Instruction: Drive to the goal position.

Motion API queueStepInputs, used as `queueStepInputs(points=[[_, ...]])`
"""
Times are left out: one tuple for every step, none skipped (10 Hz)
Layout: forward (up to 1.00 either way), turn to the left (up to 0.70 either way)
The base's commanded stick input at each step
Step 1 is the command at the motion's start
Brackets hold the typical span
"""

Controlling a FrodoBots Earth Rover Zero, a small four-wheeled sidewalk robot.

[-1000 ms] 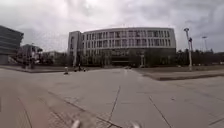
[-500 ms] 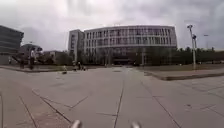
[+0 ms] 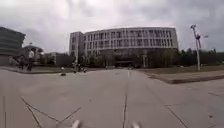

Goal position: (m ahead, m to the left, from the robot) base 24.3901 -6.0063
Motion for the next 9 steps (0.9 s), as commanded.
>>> queueStepInputs(points=[[0.85, 0.0], [0.85, 0.0], [0.85, 0.0], [0.85, 0.0], [0.85, 0.0], [0.85, 0.0], [0.85, 0.0], [0.85, 0.0], [0.85, 0.0]])
